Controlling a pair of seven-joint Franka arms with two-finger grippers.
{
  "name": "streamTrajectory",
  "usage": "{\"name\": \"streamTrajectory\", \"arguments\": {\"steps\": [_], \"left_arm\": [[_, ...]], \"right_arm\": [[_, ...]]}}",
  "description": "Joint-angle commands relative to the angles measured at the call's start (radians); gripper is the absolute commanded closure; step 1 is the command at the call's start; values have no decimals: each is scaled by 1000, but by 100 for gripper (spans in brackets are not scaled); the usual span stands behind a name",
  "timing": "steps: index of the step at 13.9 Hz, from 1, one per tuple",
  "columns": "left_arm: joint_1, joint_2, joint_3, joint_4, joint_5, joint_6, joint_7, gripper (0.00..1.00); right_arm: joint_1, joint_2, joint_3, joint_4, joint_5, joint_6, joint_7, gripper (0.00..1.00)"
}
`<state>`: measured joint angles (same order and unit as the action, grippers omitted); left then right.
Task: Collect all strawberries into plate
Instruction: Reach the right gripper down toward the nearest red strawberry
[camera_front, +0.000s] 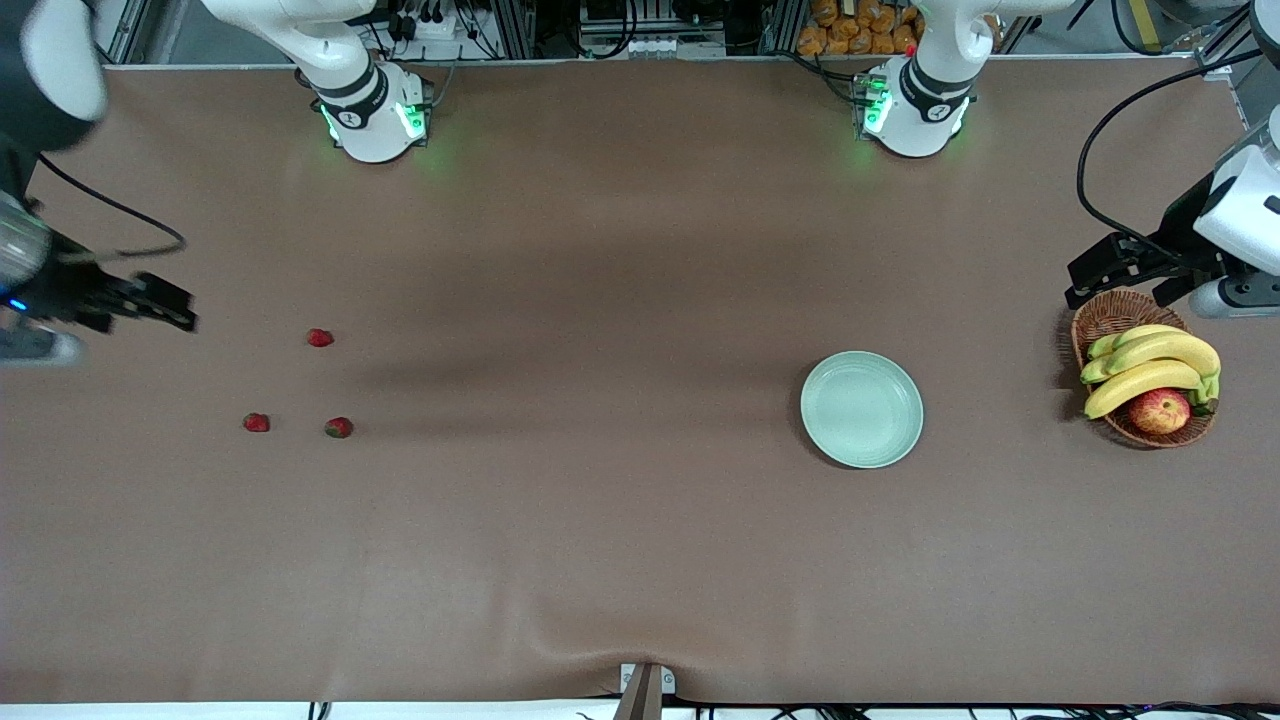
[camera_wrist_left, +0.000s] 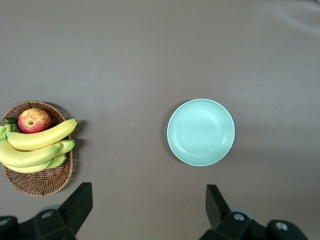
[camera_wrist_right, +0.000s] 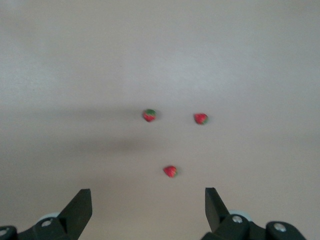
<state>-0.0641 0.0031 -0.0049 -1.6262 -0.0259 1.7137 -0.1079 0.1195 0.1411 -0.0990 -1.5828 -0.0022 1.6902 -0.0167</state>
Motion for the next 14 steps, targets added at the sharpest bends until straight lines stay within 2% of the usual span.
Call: {"name": "streamTrajectory", "arguments": {"steps": [1,3,14], "left_arm": [[1,9,2,25,-14,-25,5,0],[1,9,2,23,-16,-29,5,0],[1,9,2,26,-14,-45,5,0]], "right_arm": [[12,37,-8,27,5,12,6,0],[14,49,-8,26,11,55,1,0],[-43,316,-8,12,14,180,-15,0]]}}
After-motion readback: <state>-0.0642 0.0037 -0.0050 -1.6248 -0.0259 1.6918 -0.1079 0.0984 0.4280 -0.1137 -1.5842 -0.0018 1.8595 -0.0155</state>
